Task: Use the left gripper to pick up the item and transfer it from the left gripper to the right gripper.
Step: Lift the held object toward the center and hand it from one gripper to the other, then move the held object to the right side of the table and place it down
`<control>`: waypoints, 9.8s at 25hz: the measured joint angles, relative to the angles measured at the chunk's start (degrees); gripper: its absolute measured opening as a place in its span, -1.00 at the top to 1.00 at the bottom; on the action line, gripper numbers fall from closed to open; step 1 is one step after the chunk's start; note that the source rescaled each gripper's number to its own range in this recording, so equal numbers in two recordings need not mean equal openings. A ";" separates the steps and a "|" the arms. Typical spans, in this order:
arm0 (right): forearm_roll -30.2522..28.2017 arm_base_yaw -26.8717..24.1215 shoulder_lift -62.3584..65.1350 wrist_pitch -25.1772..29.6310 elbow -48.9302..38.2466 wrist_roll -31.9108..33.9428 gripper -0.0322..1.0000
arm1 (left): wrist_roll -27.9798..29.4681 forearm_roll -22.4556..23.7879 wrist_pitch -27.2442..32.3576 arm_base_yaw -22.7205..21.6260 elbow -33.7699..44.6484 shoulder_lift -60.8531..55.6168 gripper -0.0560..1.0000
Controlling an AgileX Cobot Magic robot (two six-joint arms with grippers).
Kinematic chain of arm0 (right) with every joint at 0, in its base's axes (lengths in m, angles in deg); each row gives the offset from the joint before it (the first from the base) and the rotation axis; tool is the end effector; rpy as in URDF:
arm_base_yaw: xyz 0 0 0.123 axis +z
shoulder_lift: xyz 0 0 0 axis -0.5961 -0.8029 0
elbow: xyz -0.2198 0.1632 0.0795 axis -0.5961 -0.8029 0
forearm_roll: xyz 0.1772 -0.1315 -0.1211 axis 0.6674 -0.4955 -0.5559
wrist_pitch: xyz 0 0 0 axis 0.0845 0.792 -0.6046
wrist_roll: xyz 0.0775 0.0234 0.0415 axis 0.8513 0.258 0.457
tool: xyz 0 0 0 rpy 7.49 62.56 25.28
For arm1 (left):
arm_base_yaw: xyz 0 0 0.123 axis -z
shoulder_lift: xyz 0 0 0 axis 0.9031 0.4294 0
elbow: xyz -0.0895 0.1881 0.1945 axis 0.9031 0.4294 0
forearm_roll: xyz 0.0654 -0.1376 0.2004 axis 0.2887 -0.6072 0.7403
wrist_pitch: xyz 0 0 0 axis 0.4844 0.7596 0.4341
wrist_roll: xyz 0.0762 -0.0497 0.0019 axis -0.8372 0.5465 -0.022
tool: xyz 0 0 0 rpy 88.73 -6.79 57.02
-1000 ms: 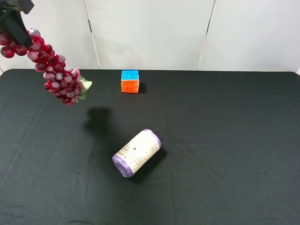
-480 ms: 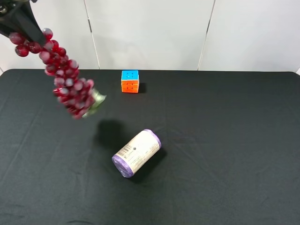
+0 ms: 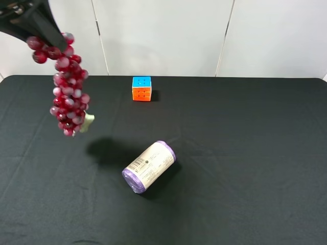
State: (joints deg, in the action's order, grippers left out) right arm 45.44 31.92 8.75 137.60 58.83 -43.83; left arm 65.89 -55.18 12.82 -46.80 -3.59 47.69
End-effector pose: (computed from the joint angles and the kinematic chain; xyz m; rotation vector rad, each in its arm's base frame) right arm -0.0040 -0.0013 0.2799 0.1319 1.9947 -0.0458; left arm 0.2729 -0.1102 0.3676 0.4710 2.6315 -0.4239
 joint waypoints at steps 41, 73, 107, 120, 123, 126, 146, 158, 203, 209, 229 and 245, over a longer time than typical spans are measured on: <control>40.04 30.37 -46.43 -29.14 6.04 -42.87 -1.00 | -26.32 -7.06 -7.33 10.60 -0.04 0.66 0.88; 44.94 45.79 -74.54 -53.28 16.41 -49.90 -1.00 | -28.51 -16.18 -17.43 15.75 -0.67 4.63 0.89; 44.98 45.79 -76.17 -56.59 16.44 -49.95 0.92 | -30.66 -25.67 -17.27 15.75 -0.67 4.63 0.89; 45.12 45.79 -76.22 -56.59 16.44 -49.90 0.90 | -30.44 -25.25 -17.77 15.75 -0.72 4.63 0.89; 45.12 45.79 -76.22 -56.59 16.44 -49.90 0.90 | -29.26 -22.89 -18.67 15.75 -0.73 4.63 0.75; 45.12 45.79 -76.22 -56.59 16.44 -49.90 0.90 | -25.93 -20.06 -18.94 15.75 -0.73 4.63 -0.08; 45.12 45.79 -76.28 -56.61 16.44 -47.39 0.90 | -14.89 -13.95 -17.67 15.75 -0.73 4.47 -1.00; 45.12 45.79 -76.28 -56.61 16.44 -46.92 0.90 | 0.85 10.51 -13.51 15.75 -0.78 -5.35 -1.00; 45.15 45.79 -76.28 -54.23 16.44 -46.08 0.90 | 17.85 22.67 -3.64 15.75 50.59 -63.70 -1.00; 45.15 45.79 -76.28 -53.06 16.44 -46.08 0.90 | 16.22 19.86 -4.49 15.75 52.50 -72.70 -1.00; 45.15 45.79 -76.28 -53.06 16.44 -44.55 0.90 | 11.04 18.58 -5.16 15.75 52.55 -80.83 -0.99; 45.15 45.79 -76.28 -52.95 16.44 -44.37 0.90 | 10.61 18.76 -5.25 15.17 52.55 -83.38 -0.98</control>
State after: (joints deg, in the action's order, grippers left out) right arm 90.59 77.71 -67.53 84.65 75.27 -88.21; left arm 76.50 -36.42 7.57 -31.63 48.96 -35.69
